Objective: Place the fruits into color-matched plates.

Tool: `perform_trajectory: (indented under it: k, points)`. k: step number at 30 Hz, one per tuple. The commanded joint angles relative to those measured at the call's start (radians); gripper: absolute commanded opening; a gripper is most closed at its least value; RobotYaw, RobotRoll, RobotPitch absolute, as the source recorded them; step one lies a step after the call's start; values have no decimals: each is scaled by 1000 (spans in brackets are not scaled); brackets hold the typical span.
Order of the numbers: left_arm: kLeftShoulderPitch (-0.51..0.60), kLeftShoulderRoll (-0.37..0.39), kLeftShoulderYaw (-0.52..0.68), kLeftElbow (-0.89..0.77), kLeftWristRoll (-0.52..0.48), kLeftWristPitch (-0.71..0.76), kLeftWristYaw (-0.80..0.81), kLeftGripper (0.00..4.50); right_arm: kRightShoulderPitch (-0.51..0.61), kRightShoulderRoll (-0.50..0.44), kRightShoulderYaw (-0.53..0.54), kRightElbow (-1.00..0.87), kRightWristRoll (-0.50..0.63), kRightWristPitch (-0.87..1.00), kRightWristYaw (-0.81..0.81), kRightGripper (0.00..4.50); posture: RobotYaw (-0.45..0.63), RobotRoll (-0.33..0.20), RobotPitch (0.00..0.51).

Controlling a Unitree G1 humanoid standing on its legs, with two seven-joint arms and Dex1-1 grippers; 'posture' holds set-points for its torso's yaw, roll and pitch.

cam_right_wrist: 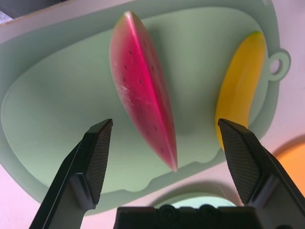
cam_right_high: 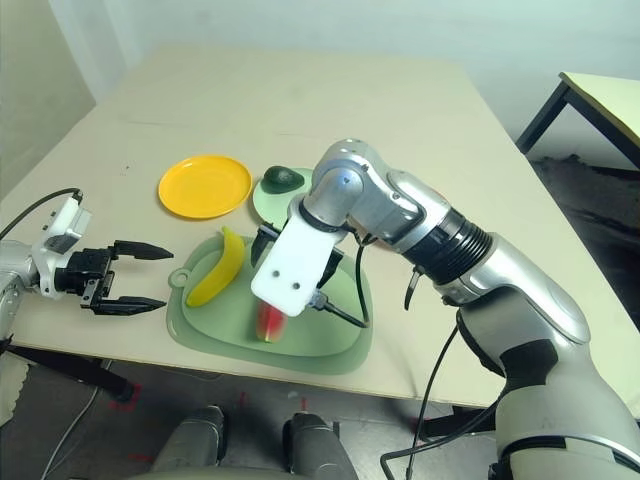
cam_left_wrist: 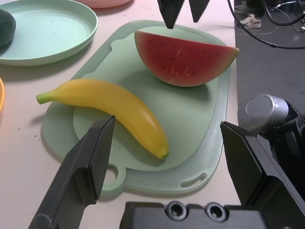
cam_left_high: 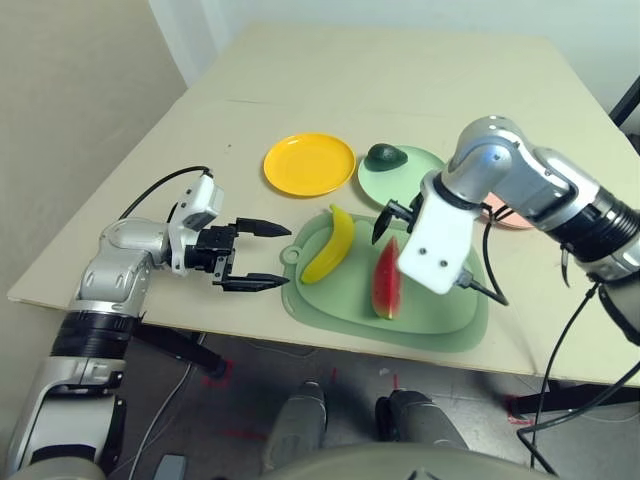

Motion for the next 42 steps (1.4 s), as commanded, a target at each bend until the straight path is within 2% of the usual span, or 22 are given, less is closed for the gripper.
perform_trajectory:
  k: [1,6,21,30,34,38,42]
  points:
    - [5,10,-10,5,17,-12,2,4500,24,15,48,-2,9,1,5,4465,69,0,117]
    - [11,10,-6,-9,13,-4,6,4500,39,75,50,90,-50,-60,5,4465,80,0,120]
    - [5,18,13,30,20,-26,10,4500,76,147,31,268,-154,-182,5,4465,95,0,126]
    - [-7,16,9,77,30,-63,4,4500,84,187,26,292,-170,-169,5,4465,83,0,128]
    - [-11,14,8,93,31,-74,6,4500,74,168,42,292,-157,-161,5,3587,83,0,129]
    - [-12,12,8,108,32,-83,5,4500,67,150,47,301,-154,-160,5,2065,79,0,131]
    - [-8,6,1,109,36,-95,8,4500,61,131,51,312,-149,-167,5,1696,71,0,129]
